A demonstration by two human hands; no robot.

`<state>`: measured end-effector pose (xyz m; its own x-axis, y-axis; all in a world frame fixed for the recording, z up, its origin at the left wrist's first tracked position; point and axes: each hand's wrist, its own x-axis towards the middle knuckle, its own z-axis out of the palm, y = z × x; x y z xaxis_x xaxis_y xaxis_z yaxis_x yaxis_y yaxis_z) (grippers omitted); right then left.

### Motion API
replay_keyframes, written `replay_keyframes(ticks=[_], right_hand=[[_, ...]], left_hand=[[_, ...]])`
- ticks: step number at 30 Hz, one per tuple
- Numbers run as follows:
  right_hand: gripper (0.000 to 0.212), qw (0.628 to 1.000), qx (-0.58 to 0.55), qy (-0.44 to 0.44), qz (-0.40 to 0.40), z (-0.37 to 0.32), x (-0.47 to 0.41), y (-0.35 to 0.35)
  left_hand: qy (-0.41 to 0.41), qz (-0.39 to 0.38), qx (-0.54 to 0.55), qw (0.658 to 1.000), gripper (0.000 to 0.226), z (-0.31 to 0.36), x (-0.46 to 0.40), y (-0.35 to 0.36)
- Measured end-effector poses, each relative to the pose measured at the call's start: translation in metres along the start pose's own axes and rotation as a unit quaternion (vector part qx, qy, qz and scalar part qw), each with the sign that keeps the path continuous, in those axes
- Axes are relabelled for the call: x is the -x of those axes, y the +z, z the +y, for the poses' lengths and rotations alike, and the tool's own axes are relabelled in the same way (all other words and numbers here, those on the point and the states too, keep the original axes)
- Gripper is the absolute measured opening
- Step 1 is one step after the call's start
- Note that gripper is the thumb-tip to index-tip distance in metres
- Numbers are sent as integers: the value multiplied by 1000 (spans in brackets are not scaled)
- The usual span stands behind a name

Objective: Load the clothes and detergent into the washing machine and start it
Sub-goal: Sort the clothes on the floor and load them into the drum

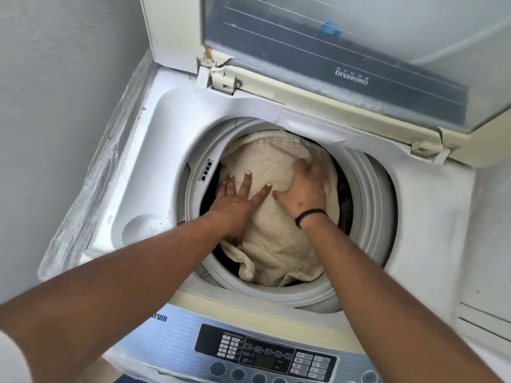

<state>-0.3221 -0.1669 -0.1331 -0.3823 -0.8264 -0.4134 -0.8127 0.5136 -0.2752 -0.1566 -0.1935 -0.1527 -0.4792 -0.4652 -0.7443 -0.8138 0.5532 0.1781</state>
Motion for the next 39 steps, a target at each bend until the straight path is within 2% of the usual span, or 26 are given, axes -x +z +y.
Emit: replay_keyframes(ticks=[1, 2, 3, 4, 6, 7, 9, 10, 12, 15, 16, 19, 21, 23, 25, 27, 29, 30, 32, 34, 39], right_hand=[[57, 998, 26, -43, 28, -12, 15, -2], [33, 998, 8, -65, 4, -24, 32, 0], [15, 995, -47, -61, -66, -34, 49, 4], [12, 980, -123, -30, -156, -41, 62, 8], [17, 911, -263, 74, -308, -46, 75, 16], [13, 867, -306, 119, -376, -44, 73, 17], [8, 794, -319, 143, -497, -37, 63, 23], [10, 776, -298, 140, -538, -36, 61, 30], [8, 792, -201, 104, -566, -39, 65, 46], [32, 836, -11, -12, -548, -49, 79, 62], [37, 847, 17, -38, -530, -50, 79, 64], [27, 866, -20, -32, -499, -44, 66, 54], [15, 919, -81, 8, -386, -26, 53, 44], [8, 972, -71, 10, -225, -1, 43, 33], [20, 990, -45, 17, -131, 24, 45, 29], [48, 988, -27, 41, -148, 42, 47, 36], [73, 971, -55, 67, -221, 50, 46, 42], [78, 962, -92, 73, -248, 51, 44, 42], [79, 944, -172, 77, -272, 48, 42, 33], [70, 930, -243, 81, -262, 46, 47, 16], [51, 931, -322, 124, -118, 67, 98, -33]], left_hand=[[-2, 6, 7, 1000, 155, 0, 0, 0], [0, 11, 11, 1000, 150, -1, 1, -1], [5, 17, 13, 1000, 144, -2, 1, -2], [11, 22, 7, 1000, 138, -3, 2, -1], [22, 21, -21, 999, 133, -3, 2, -1], [22, 18, -29, 999, 133, -3, 1, 1], [20, 27, -15, 999, 129, -2, -1, 1], [22, 38, -1, 999, 122, -2, -3, 1], [26, 55, 13, 998, 115, -3, -5, 1], [31, 44, 6, 999, 132, -5, -5, 4], [34, 45, 4, 998, 133, -5, -5, 5], [37, 55, 11, 998, 115, -5, -6, 3], [43, 65, 26, 997, 103, -6, -8, 2], [44, 63, 26, 997, 111, -6, -9, 2], [39, 57, 27, 997, 118, -7, -11, 4], [40, 52, 32, 997, 120, -7, -11, 5], [42, 45, 28, 998, 119, -7, -10, 5], [44, 41, 28, 998, 118, -7, -10, 5], [42, 39, 41, 997, 114, -6, -9, 4], [41, 48, 61, 996, 106, -5, -7, 3], [109, 161, 37, 980, 74, 5, 8, -9]])
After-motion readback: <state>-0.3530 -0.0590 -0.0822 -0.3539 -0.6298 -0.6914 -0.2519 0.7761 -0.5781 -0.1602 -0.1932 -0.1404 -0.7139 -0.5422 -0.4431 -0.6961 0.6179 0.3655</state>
